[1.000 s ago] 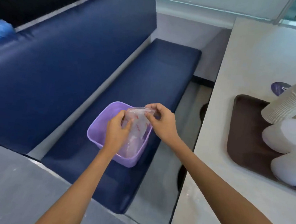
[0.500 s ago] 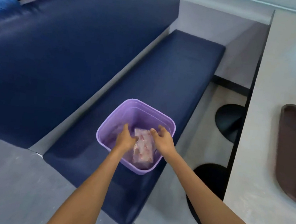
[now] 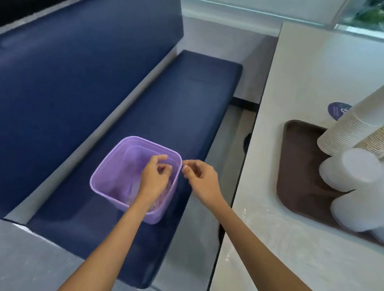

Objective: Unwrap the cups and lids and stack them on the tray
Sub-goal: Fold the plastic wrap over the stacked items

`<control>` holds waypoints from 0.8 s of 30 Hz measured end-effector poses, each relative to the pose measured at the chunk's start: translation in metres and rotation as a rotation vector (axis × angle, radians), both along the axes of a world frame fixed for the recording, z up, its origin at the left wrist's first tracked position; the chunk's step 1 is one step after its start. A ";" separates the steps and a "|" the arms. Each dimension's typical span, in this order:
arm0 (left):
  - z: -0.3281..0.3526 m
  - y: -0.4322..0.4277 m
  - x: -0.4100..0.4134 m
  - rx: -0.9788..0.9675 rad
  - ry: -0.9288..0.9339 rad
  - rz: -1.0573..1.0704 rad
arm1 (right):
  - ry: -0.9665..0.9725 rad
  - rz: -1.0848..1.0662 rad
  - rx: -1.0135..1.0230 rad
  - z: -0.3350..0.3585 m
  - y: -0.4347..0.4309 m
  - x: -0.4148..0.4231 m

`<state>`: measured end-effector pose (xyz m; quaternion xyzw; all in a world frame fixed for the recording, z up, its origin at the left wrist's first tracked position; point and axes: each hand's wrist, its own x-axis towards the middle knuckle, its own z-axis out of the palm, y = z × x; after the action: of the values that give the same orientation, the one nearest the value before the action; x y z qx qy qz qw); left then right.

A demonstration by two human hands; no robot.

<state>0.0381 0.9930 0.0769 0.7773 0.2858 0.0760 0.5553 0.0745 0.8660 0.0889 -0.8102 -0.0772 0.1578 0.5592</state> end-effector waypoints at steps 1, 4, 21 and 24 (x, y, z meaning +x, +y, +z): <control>0.008 -0.015 -0.004 -0.007 -0.016 -0.017 | -0.040 -0.003 -0.016 0.006 -0.016 -0.003; 0.021 -0.064 -0.018 -0.034 -0.004 -0.114 | -0.119 -0.035 -0.101 0.017 -0.071 -0.013; 0.025 -0.245 -0.111 0.511 0.138 -0.491 | -0.247 0.113 -0.698 0.016 -0.283 -0.066; 0.023 -0.256 -0.118 0.720 0.230 -0.650 | -0.213 0.124 -0.700 0.013 -0.285 -0.068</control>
<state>-0.0795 0.7373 0.1002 0.9719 0.0437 -0.0934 0.2114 0.0063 0.5808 0.1021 -0.9580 -0.1254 0.1232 0.2264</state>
